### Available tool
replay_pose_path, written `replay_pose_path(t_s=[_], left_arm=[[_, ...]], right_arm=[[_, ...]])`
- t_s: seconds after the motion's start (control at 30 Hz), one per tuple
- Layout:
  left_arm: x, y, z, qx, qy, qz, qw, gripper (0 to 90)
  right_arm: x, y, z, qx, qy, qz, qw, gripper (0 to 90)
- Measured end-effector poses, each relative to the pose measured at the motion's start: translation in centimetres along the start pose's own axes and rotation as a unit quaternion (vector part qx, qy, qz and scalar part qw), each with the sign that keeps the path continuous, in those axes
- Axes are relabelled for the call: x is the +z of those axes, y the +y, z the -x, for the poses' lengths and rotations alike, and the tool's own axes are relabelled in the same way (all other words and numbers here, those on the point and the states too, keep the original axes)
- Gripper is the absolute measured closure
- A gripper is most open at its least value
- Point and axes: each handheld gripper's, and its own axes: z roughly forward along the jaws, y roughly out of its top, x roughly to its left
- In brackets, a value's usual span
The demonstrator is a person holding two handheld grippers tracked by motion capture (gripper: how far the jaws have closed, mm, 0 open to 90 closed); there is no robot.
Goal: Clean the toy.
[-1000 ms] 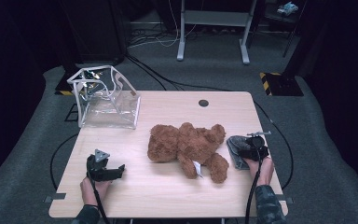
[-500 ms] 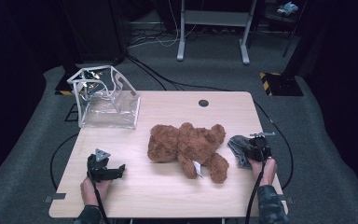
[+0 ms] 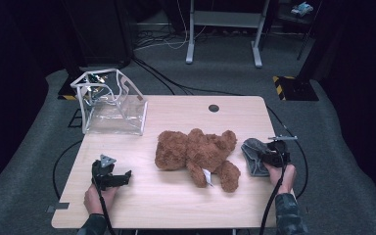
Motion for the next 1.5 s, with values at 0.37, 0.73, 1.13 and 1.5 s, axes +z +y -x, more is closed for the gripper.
replay_pose_path(t_s=[0.37, 0.73, 1.13, 1.5], left_arm=[[0.1, 0.2, -0.1, 0.021, -0.029, -0.004, 0.9994, 6.7], [0.1, 0.1, 0.0, 0.022, -0.029, -0.003, 0.9993, 6.7], [0.1, 0.1, 0.0, 0.020, -0.028, -0.002, 0.9994, 6.7], [0.1, 0.1, 0.0, 0.021, -0.029, -0.002, 0.9994, 6.7]], right_arm=[[-1.9, 1.6, -1.0, -0.021, 0.013, 0.016, 0.9996, 75.6], [-4.2, 3.3, -1.8, -0.037, 0.023, 0.036, 0.9984, 75.6], [-5.5, 6.0, -4.4, -0.067, 0.040, 0.051, 0.9957, 75.5], [-6.7, 8.6, -7.9, -0.105, 0.071, 0.068, 0.9896, 75.5]])
